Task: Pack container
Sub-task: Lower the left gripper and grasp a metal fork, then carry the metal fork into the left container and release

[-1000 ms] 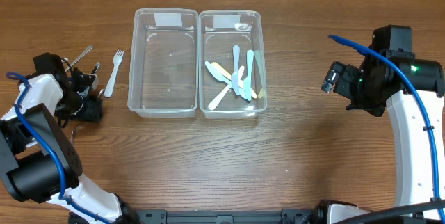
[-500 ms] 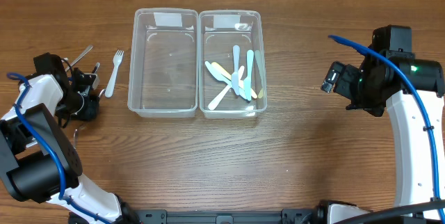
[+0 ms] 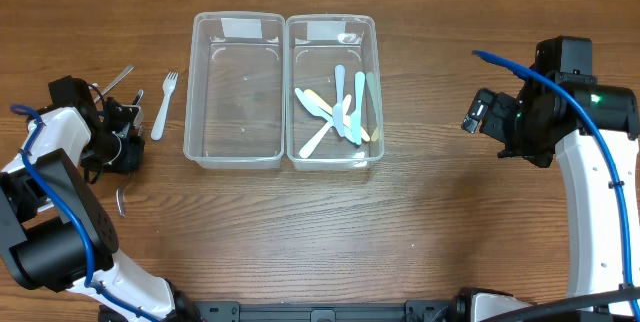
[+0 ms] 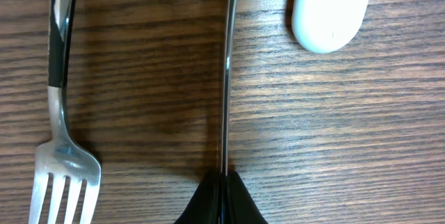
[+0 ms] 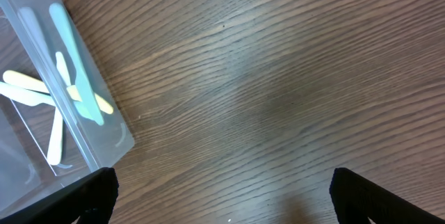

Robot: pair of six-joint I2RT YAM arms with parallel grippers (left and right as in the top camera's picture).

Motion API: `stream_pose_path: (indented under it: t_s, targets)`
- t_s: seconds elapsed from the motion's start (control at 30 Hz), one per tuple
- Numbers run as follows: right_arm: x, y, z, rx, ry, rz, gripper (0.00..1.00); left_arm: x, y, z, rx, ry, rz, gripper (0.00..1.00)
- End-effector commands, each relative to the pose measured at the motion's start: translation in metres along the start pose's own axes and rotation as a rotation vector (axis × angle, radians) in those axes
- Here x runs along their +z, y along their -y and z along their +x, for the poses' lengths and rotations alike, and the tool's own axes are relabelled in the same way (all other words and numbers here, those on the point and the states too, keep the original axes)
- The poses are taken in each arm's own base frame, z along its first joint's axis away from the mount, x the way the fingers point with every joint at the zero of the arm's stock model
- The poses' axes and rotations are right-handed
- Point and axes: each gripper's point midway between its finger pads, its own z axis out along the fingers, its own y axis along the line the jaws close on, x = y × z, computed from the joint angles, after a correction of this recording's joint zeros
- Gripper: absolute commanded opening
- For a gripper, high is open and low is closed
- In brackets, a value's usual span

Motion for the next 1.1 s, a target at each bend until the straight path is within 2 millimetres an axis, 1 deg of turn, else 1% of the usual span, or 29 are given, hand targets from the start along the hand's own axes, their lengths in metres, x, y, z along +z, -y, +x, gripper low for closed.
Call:
stream_pose_path:
  t_s: [0.0,0.07,0.17,0.23,0.3,0.33,0.4,0.43,0.47,0.53,0.6,0.63,0.67,0.7,0.77,0.83,0.87,0.9,0.93,1.07]
  targets:
    - [-0.003,-0.002,-0.001,0.000,0.015,-0.008,1.00,0.001,0.006,-0.002,-0.009,0.002,0.036,0.04]
    - [-0.003,-0.002,-0.001,0.001,0.015,-0.008,1.00,-0.012,0.001,-0.013,-0.036,0.036,0.017,0.04]
    - [-0.003,-0.002,-0.001,0.000,0.017,-0.008,1.00,-0.047,-0.007,-0.035,-0.100,0.114,-0.018,0.04]
    - [-0.003,-0.002,-0.002,0.000,0.018,-0.009,1.00,-0.075,-0.009,-0.049,-0.160,0.171,-0.037,0.04]
    - [-0.003,-0.002,-0.002,0.000,0.018,-0.009,1.00,-0.116,-0.007,-0.065,-0.215,0.244,-0.056,0.04]
    - [-0.003,-0.002,-0.002,0.001,0.018,-0.009,1.00,-0.133,-0.003,-0.070,-0.227,0.271,-0.060,0.04]
    - [-0.003,-0.002,-0.001,0.000,0.017,-0.010,1.00,-0.171,0.012,-0.082,-0.249,0.336,-0.062,0.04]
    - [-0.003,-0.002,-0.001,0.001,0.017,-0.010,1.00,-0.183,0.019,-0.086,-0.253,0.357,-0.059,0.04]
    - [-0.003,-0.002,-0.002,0.000,0.018,-0.011,1.00,-0.202,0.033,-0.092,-0.250,0.388,-0.053,0.04]
    - [-0.003,-0.003,-0.001,0.001,0.016,-0.018,1.00,-0.227,0.064,-0.102,-0.206,0.428,-0.036,0.04]
    - [-0.003,-0.004,-0.001,0.000,0.015,-0.020,1.00,-0.248,0.102,-0.116,-0.153,0.476,-0.034,0.04]
    - [-0.003,-0.004,-0.001,0.000,0.015,-0.020,1.00,-0.254,0.116,-0.121,-0.140,0.497,-0.035,0.04]
    - [-0.003,-0.004,-0.001,0.000,0.016,-0.021,1.00,-0.261,0.139,-0.132,-0.107,0.537,-0.038,0.04]
    - [-0.003,-0.004,-0.002,0.000,0.017,-0.021,1.00,-0.266,0.162,-0.142,-0.071,0.582,-0.040,0.04]
    - [-0.003,-0.004,-0.002,0.000,0.016,-0.021,1.00,-0.268,0.196,-0.157,-0.043,0.643,-0.045,0.04]
    - [-0.003,-0.004,-0.001,0.000,0.016,-0.021,1.00,-0.260,0.222,-0.169,-0.032,0.666,-0.044,0.04]
    - [-0.003,-0.004,-0.001,0.000,0.015,-0.020,1.00,-0.253,0.232,-0.174,-0.029,0.664,-0.039,0.04]
    - [-0.003,-0.004,-0.001,0.000,0.014,-0.020,1.00,-0.243,0.241,-0.179,-0.023,0.651,-0.033,0.04]
    - [-0.003,-0.004,-0.001,0.000,0.014,-0.020,1.00,-0.230,0.245,-0.183,-0.022,0.629,-0.033,0.04]
    - [-0.003,-0.004,0.000,0.001,0.010,-0.019,1.00,-0.169,0.248,-0.189,-0.033,0.486,-0.035,0.04]
